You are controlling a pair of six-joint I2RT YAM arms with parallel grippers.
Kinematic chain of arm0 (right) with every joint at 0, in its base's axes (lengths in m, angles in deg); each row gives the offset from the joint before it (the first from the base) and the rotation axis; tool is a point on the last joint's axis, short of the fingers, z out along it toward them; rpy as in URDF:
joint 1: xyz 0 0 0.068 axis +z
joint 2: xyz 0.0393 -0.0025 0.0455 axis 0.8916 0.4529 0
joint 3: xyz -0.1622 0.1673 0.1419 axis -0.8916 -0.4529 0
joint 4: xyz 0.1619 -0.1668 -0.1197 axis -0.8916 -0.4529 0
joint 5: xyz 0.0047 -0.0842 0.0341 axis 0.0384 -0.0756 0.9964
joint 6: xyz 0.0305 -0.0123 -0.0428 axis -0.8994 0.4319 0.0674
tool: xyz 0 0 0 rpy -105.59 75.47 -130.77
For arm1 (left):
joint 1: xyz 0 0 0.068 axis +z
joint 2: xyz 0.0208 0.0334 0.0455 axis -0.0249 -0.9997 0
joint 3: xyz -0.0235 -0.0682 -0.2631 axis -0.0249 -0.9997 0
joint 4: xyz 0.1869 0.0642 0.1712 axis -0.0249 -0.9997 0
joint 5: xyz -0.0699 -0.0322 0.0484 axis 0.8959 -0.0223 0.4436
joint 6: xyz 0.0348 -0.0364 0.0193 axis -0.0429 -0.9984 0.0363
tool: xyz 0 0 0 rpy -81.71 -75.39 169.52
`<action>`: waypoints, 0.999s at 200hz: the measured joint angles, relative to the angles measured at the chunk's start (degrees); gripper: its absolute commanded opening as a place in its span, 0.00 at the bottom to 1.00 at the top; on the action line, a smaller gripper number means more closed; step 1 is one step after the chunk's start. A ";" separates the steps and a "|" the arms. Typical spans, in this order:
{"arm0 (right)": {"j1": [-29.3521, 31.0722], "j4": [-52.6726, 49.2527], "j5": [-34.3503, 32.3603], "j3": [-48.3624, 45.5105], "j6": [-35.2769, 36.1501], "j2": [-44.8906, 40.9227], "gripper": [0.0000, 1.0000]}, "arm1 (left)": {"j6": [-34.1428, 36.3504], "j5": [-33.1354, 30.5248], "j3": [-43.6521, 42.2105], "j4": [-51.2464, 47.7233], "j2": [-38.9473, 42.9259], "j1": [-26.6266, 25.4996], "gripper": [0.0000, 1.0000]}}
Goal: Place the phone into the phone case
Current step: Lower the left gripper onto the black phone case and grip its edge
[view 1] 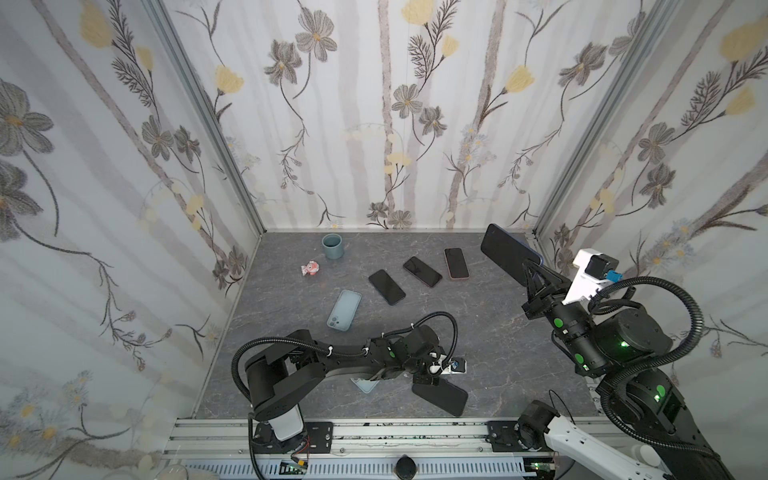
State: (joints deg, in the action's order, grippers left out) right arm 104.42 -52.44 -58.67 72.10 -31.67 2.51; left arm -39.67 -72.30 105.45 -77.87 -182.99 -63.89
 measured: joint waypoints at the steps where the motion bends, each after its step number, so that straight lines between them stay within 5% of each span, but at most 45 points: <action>1: 0.00 0.00 -0.02 0.00 0.02 0.00 0.00 | 0.00 -0.02 0.00 0.02 -0.07 0.00 0.58; 105: 0.00 -0.90 -0.22 -0.35 0.24 0.15 0.00 | -1.22 -5.29 -2.21 7.82 -6.05 -0.15 0.58; 200: 0.00 -0.87 -0.50 -1.14 0.22 0.37 0.00 | -9.14 -12.35 -3.23 16.90 -8.66 3.87 0.56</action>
State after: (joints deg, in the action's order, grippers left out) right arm 104.42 -53.31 -59.17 70.97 -31.45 2.88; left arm -48.81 -84.65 102.22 -60.98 -191.64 -60.02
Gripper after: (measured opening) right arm 0.079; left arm 0.572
